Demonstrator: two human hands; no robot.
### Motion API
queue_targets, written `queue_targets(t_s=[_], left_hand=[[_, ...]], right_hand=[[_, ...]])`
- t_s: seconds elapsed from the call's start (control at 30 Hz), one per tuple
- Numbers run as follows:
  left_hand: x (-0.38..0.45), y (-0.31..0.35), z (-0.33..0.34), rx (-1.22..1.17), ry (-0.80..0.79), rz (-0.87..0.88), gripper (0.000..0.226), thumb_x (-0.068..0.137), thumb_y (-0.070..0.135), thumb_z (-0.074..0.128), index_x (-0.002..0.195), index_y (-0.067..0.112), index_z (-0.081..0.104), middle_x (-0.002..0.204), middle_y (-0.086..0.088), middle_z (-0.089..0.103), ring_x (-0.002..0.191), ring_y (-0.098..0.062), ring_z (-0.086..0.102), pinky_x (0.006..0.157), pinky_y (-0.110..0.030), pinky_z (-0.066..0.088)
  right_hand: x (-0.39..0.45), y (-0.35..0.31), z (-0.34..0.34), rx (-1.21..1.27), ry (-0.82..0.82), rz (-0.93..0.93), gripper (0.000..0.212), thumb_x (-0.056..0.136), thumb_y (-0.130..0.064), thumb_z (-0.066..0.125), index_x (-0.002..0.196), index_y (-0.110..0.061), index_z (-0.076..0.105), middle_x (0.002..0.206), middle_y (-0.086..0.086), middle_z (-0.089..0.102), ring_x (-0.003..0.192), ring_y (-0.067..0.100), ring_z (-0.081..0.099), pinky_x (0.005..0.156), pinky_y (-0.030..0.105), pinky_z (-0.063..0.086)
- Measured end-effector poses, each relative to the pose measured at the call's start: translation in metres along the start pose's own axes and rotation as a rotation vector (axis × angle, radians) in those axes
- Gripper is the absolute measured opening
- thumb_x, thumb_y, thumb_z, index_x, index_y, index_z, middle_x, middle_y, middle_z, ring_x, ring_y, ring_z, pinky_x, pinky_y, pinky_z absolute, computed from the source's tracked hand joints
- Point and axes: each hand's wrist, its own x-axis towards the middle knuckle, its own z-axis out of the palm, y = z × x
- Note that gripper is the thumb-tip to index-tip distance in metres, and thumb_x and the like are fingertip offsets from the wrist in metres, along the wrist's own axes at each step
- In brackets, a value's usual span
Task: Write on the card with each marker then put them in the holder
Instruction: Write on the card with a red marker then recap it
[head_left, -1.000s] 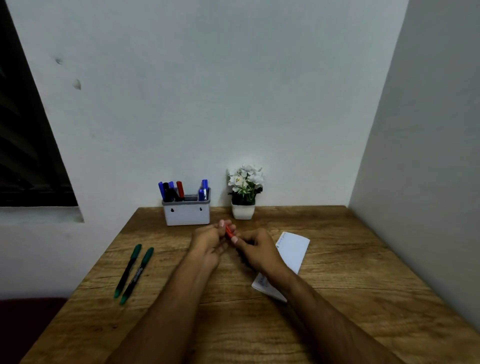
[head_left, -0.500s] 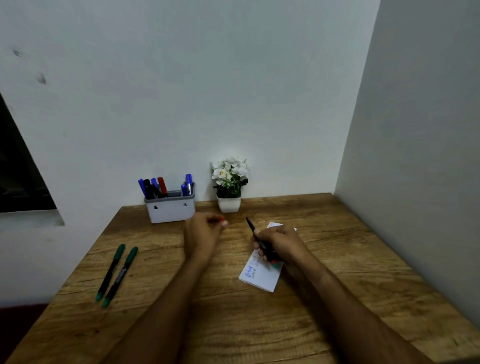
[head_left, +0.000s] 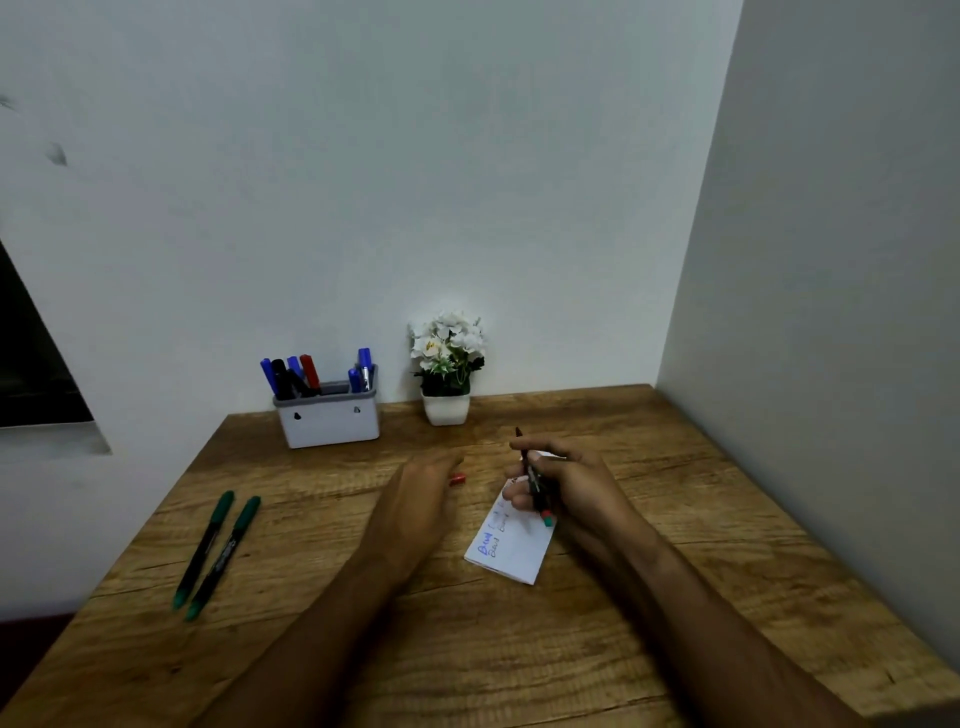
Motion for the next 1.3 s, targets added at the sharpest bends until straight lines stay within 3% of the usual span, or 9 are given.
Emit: queue_targets(t_s=[0.13, 0.2, 0.3, 0.4, 0.47, 0.63, 0.77, 0.97, 1.3], left_hand=[[-0.027, 0.006, -0.013, -0.074, -0.275, 0.147, 0.048, 0.102, 0.026, 0.042, 0.150, 0.022, 0.039, 0.157, 0.007, 0.035, 0.145, -0.007, 0.028, 0.115, -0.018, 0.017], [-0.035, 0.008, -0.014, -0.048, -0.410, 0.157, 0.052, 0.105, 0.034, 0.037, 0.155, 0.023, 0.026, 0.163, 0.008, 0.017, 0.150, -0.004, 0.010, 0.115, -0.018, 0.005], [-0.040, 0.010, -0.012, 0.018, -0.447, 0.196, 0.054, 0.107, 0.034, 0.031, 0.157, 0.023, 0.017, 0.165, 0.007, 0.007, 0.150, -0.003, -0.001, 0.115, -0.017, -0.005], [-0.041, 0.009, -0.008, 0.072, -0.439, 0.233, 0.054, 0.107, 0.032, 0.027, 0.158, 0.023, 0.012, 0.165, 0.007, 0.005, 0.149, -0.002, -0.005, 0.115, -0.018, -0.009], [-0.041, 0.007, -0.007, 0.074, -0.438, 0.249, 0.054, 0.107, 0.032, 0.027, 0.158, 0.024, 0.010, 0.165, 0.007, 0.005, 0.148, -0.001, -0.007, 0.115, -0.018, -0.010], [-0.041, 0.006, -0.007, 0.070, -0.443, 0.269, 0.054, 0.107, 0.032, 0.026, 0.158, 0.024, 0.008, 0.165, 0.008, 0.003, 0.148, 0.000, -0.008, 0.117, -0.019, -0.008], [-0.041, 0.007, -0.007, 0.068, -0.442, 0.266, 0.054, 0.107, 0.032, 0.025, 0.158, 0.024, 0.008, 0.165, 0.008, 0.003, 0.149, -0.001, -0.006, 0.116, -0.018, -0.009], [-0.040, 0.005, -0.006, 0.064, -0.442, 0.267, 0.054, 0.107, 0.033, 0.025, 0.158, 0.025, 0.009, 0.165, 0.009, 0.004, 0.149, -0.001, -0.006, 0.116, -0.018, -0.010], [-0.040, 0.005, -0.004, 0.065, -0.451, 0.265, 0.054, 0.107, 0.034, 0.024, 0.158, 0.027, 0.007, 0.165, 0.011, 0.001, 0.147, 0.002, -0.008, 0.112, -0.014, -0.014]], right_hand=[[0.006, 0.002, -0.006, 0.070, -0.015, -0.019, 0.028, 0.105, 0.009, 0.042, 0.122, 0.005, 0.063, 0.106, 0.026, 0.076, 0.083, 0.028, 0.077, 0.072, 0.035, 0.066], [0.004, 0.002, -0.010, -0.018, -0.001, -0.074, 0.023, 0.101, 0.009, 0.052, 0.120, 0.003, 0.064, 0.106, 0.023, 0.077, 0.075, 0.022, 0.075, 0.064, 0.030, 0.065], [0.003, 0.005, -0.016, -0.177, 0.055, -0.170, 0.018, 0.099, -0.001, 0.063, 0.113, -0.004, 0.073, 0.095, 0.021, 0.078, 0.054, 0.018, 0.059, 0.046, 0.027, 0.048], [0.005, 0.010, -0.022, -0.327, 0.089, -0.262, 0.014, 0.096, -0.012, 0.071, 0.097, 0.000, 0.078, 0.084, 0.021, 0.077, 0.047, 0.018, 0.054, 0.042, 0.025, 0.041], [0.005, 0.012, -0.022, -0.389, 0.078, -0.287, 0.013, 0.093, -0.009, 0.075, 0.091, 0.004, 0.077, 0.080, 0.021, 0.077, 0.047, 0.018, 0.057, 0.042, 0.025, 0.044], [0.007, 0.011, -0.021, -0.606, 0.009, -0.328, 0.007, 0.089, 0.003, 0.070, 0.084, 0.000, 0.075, 0.075, 0.013, 0.075, 0.065, 0.018, 0.068, 0.059, 0.029, 0.054], [0.009, 0.016, -0.020, -0.658, -0.035, -0.288, 0.019, 0.089, 0.004, 0.066, 0.093, -0.007, 0.082, 0.088, 0.009, 0.079, 0.083, 0.019, 0.074, 0.073, 0.029, 0.059], [0.018, 0.017, -0.022, -0.826, -0.083, -0.382, 0.019, 0.081, 0.003, 0.068, 0.085, -0.011, 0.080, 0.089, 0.001, 0.078, 0.090, 0.014, 0.074, 0.078, 0.027, 0.060], [0.021, 0.022, -0.023, -0.907, -0.057, -0.410, 0.011, 0.079, -0.001, 0.075, 0.080, -0.012, 0.079, 0.081, -0.002, 0.077, 0.078, 0.010, 0.074, 0.067, 0.023, 0.059]])
